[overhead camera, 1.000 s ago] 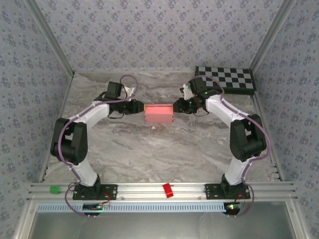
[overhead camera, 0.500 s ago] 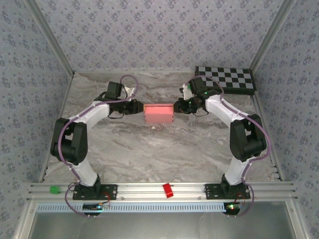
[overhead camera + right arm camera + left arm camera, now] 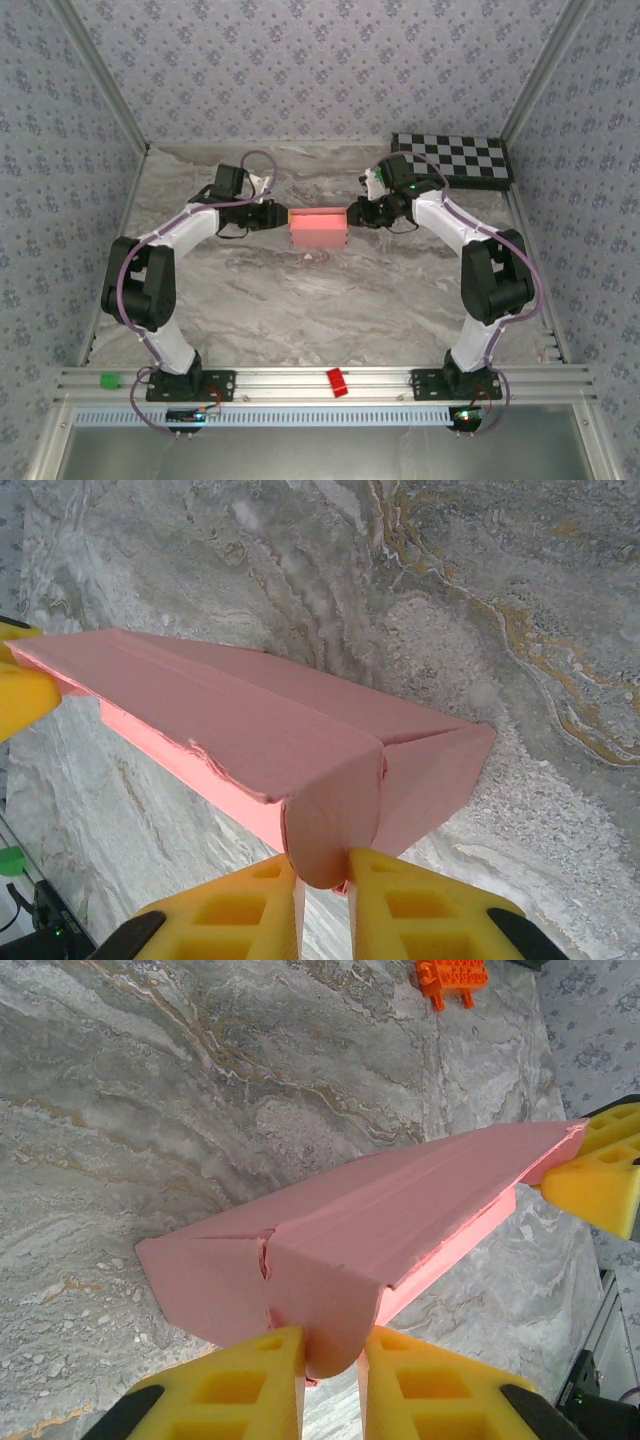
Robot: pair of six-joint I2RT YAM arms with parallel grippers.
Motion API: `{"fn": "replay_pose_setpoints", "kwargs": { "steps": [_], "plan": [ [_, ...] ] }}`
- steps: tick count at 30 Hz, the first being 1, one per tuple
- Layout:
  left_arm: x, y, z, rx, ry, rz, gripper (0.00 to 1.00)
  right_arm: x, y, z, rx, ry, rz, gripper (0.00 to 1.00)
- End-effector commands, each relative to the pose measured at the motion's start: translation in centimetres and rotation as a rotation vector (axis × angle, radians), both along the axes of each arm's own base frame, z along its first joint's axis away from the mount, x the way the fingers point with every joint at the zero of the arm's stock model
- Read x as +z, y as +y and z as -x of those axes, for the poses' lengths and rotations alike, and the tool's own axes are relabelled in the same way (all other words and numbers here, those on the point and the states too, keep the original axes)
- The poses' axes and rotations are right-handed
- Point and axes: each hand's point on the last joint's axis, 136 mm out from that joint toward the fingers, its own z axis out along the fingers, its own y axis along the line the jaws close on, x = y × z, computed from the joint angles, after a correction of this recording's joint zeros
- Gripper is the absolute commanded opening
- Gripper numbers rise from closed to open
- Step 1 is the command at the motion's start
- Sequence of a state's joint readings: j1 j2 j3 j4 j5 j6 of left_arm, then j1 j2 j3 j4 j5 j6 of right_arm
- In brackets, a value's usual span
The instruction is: Fold the paper box
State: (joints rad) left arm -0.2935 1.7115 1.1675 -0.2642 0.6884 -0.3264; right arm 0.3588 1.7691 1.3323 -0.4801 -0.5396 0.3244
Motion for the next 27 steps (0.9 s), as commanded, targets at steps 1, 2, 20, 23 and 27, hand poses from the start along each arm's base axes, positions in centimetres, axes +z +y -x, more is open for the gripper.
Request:
{"fn": "replay_pose_setpoints", "kwargs": {
  "steps": [1, 2, 20, 23, 27],
  "plan": [
    [0.52, -0.11, 0.25, -0.013, -0.003, 0.026, 0.21, 1.74, 1.04, -0.42, 0.02, -0.029, -0.041, 0.2],
    [0.43, -0.08, 0.26, -0.013, -0.002, 0.025, 0.21, 1.75, 1.01, -0.46, 0.019, -0.028, -0.04, 0.2],
    [0.8, -0.26, 0.23, -0.012, -0.005, 0.041, 0.22, 1.54, 1.34, -0.38, 0.027, -0.017, -0.051, 0.19],
    [0.79, -0.25, 0.25, -0.012, -0.004, 0.041, 0.22, 1.36, 1.3, -0.34, 0.026, -0.015, -0.044, 0.19],
    [0.78, -0.18, 0.26, -0.011, -0.005, 0.035, 0.22, 0.93, 1.07, -0.22, 0.023, -0.009, -0.028, 0.18]
  ]
}}
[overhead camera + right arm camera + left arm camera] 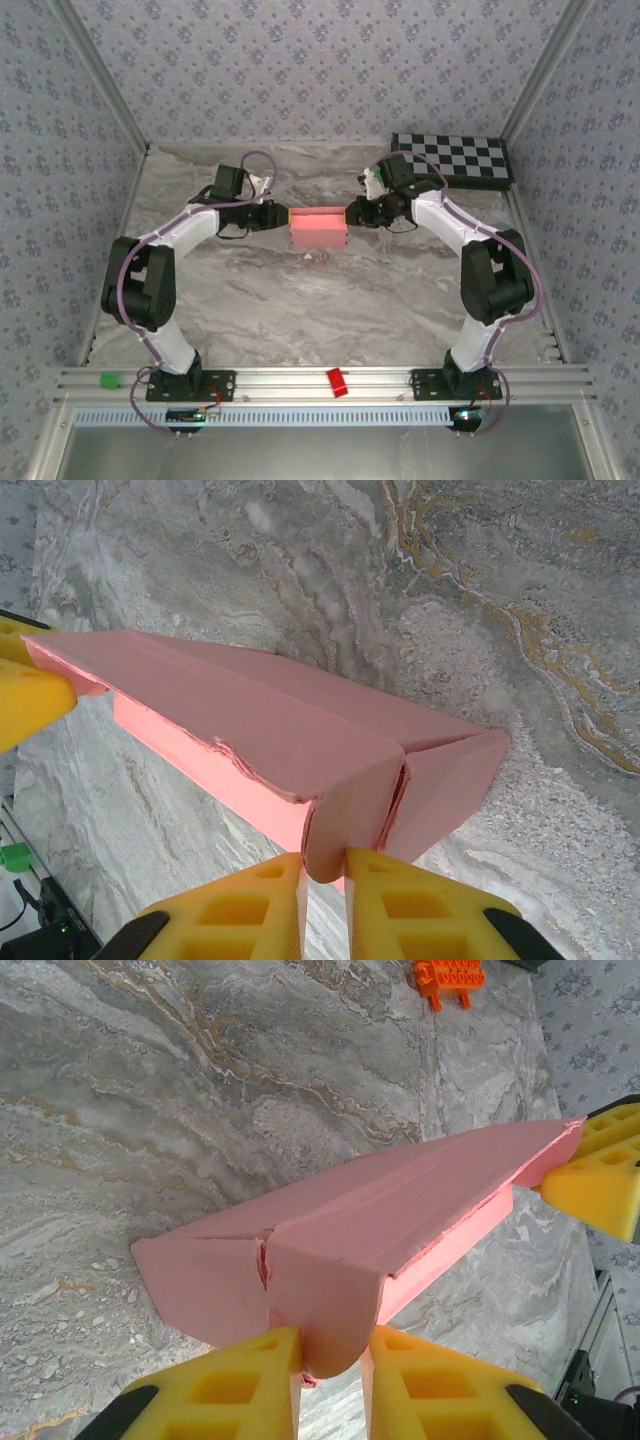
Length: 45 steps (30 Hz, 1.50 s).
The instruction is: Fold the paper box
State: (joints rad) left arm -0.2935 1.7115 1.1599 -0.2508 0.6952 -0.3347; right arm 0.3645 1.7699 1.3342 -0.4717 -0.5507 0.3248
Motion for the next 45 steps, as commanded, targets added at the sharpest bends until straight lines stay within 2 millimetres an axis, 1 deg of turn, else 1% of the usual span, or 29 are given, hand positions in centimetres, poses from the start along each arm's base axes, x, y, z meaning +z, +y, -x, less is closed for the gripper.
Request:
{"fn": "replay_pose_setpoints", "kwargs": {
  "steps": [1, 12, 26, 28, 31, 33, 37, 45],
  "plan": [
    [0.9, -0.1, 0.2, -0.011, -0.01, 0.024, 0.22, 0.6, 0.6, -0.3, 0.01, -0.003, -0.01, 0.18],
    [1.4, -0.1, 0.0, -0.01, -0.021, 0.026, 0.21, -0.5, 0.0, 0.0, 0.004, 0.014, 0.032, 0.17],
    [1.8, -0.2, 0.0, -0.015, -0.026, 0.034, 0.2, -0.6, 0.0, 0.0, 0.005, 0.018, 0.034, 0.16],
    [2.0, -0.2, -0.1, -0.013, -0.029, 0.036, 0.22, -0.6, 0.0, 0.0, 0.004, 0.016, 0.034, 0.16],
    [2.2, -0.2, -0.1, -0.012, -0.033, 0.039, 0.3, -0.6, 0.0, 0.0, 0.005, 0.016, 0.036, 0.16],
    [2.3, -0.2, -0.1, -0.011, -0.038, 0.039, 0.31, -0.6, 0.0, 0.0, 0.005, 0.016, 0.035, 0.16],
    [2.4, -0.2, -0.1, -0.01, -0.042, 0.04, 0.31, -0.6, -0.1, -0.1, 0.005, 0.015, 0.036, 0.16],
    [2.7, -0.3, -0.2, -0.009, -0.046, 0.05, 0.26, -0.2, -0.1, -0.1, 0.005, 0.007, 0.034, 0.16]
  ]
}}
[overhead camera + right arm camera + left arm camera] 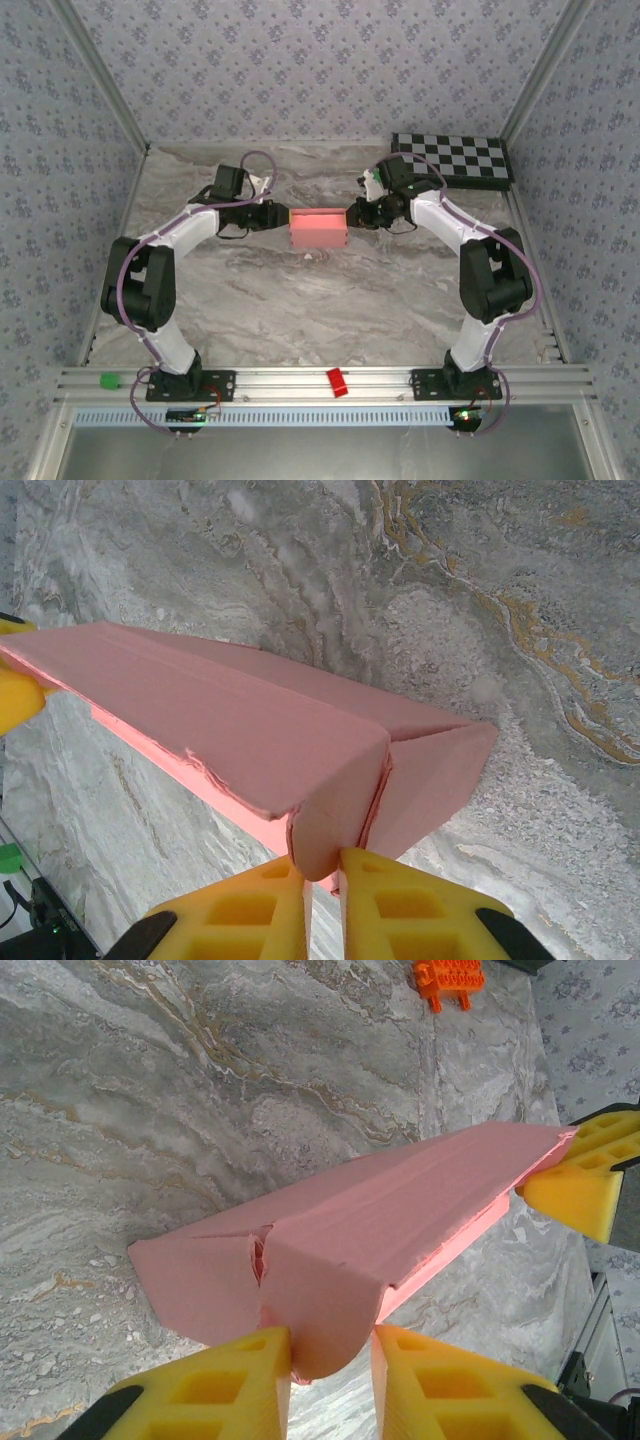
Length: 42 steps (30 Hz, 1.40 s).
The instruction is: Fold the paper box
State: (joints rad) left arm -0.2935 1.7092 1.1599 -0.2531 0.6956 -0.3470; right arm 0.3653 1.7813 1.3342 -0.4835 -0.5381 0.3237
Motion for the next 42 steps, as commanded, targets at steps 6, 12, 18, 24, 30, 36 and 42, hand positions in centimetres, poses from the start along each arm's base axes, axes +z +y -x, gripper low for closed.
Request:
{"fn": "replay_pose_setpoints", "kwargs": {
  "steps": [6, 12, 18, 24, 30, 36, 42],
  "plan": [
    [2.5, -0.4, -0.3, -0.017, -0.052, 0.053, 0.25, 1.0, 0.2, -0.2, 0.009, -0.021, 0.01, 0.19],
    [2.6, -0.3, -0.3, -0.013, -0.054, 0.052, 0.25, 1.3, 0.2, -0.5, 0.007, -0.028, 0.009, 0.21],
    [2.5, -0.3, -0.3, -0.014, -0.051, 0.054, 0.25, 1.3, 0.3, -0.6, 0.005, -0.029, 0.009, 0.21],
    [2.1, -0.4, -0.2, -0.019, -0.04, 0.054, 0.2, 0.8, 0.4, -0.4, 0.009, -0.016, 0.01, 0.21],
    [0.8, -0.1, 0.2, -0.017, -0.016, 0.027, 0.18, 0.4, 0.3, -0.2, 0.011, -0.009, 0.017, 0.19],
    [-0.3, 0.2, 0.7, -0.021, 0.005, 0.002, 0.16, -0.2, 0.1, 0.2, 0.013, 0.007, 0.027, 0.17],
    [-0.7, 0.4, 1.1, -0.018, 0.012, -0.012, 0.16, -0.4, 0.0, 0.4, 0.015, 0.013, 0.033, 0.16]
  ]
}}
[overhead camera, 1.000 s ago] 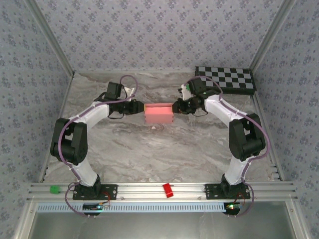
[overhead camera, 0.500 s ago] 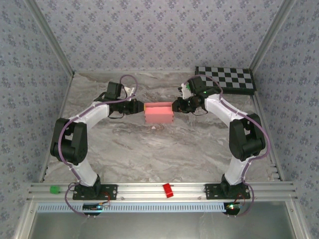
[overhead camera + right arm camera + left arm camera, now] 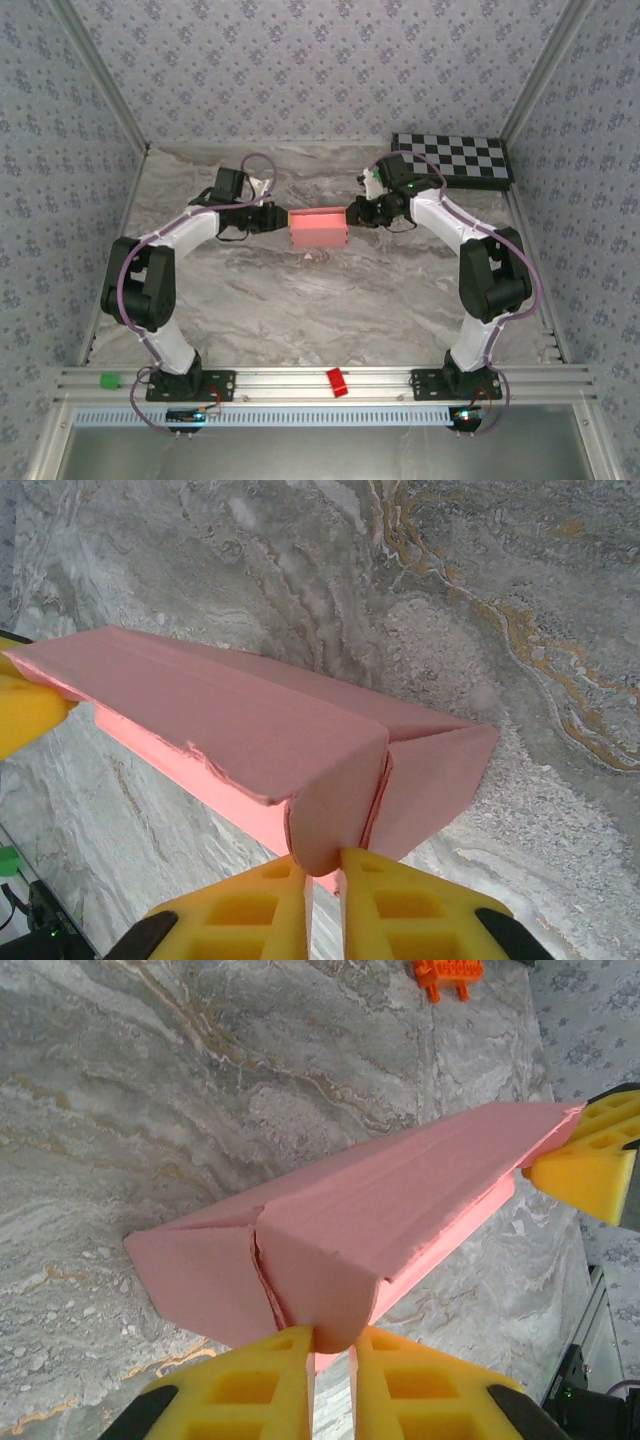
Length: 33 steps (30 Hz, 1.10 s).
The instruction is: Fold the paper box
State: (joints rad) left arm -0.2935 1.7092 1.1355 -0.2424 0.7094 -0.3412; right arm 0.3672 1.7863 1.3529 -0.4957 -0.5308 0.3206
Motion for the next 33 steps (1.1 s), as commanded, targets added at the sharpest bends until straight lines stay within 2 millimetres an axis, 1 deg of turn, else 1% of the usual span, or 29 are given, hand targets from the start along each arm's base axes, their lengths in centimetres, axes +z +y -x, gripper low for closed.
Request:
{"fn": "replay_pose_setpoints", "kwargs": {
  "steps": [1, 5, 17, 19, 26, 33],
  "plan": [
    [-0.1, 0.5, 0.6, -0.005, 0.001, -0.017, 0.16, -0.8, -0.1, 0.7, 0.015, 0.02, 0.03, 0.15],
    [0.1, 0.6, 0.6, -0.002, -0.007, -0.021, 0.16, -0.9, -0.1, 0.8, 0.017, 0.019, 0.038, 0.15],
    [-0.3, 0.4, 1.2, -0.015, 0.007, -0.027, 0.16, -2.1, -0.2, 1.6, 0.029, 0.048, 0.066, 0.14],
    [-0.2, 0.3, 1.1, -0.016, 0.002, -0.027, 0.16, -2.0, -0.3, 1.6, 0.027, 0.046, 0.066, 0.14],
    [1.0, 0.2, 0.7, -0.014, -0.024, -0.016, 0.16, -0.6, -0.1, 1.2, 0.03, 0.01, 0.057, 0.16],
    [1.9, 0.2, 0.3, -0.009, -0.047, -0.024, 0.2, -1.2, -0.1, 1.1, 0.033, 0.025, 0.059, 0.16]
  ]
}}
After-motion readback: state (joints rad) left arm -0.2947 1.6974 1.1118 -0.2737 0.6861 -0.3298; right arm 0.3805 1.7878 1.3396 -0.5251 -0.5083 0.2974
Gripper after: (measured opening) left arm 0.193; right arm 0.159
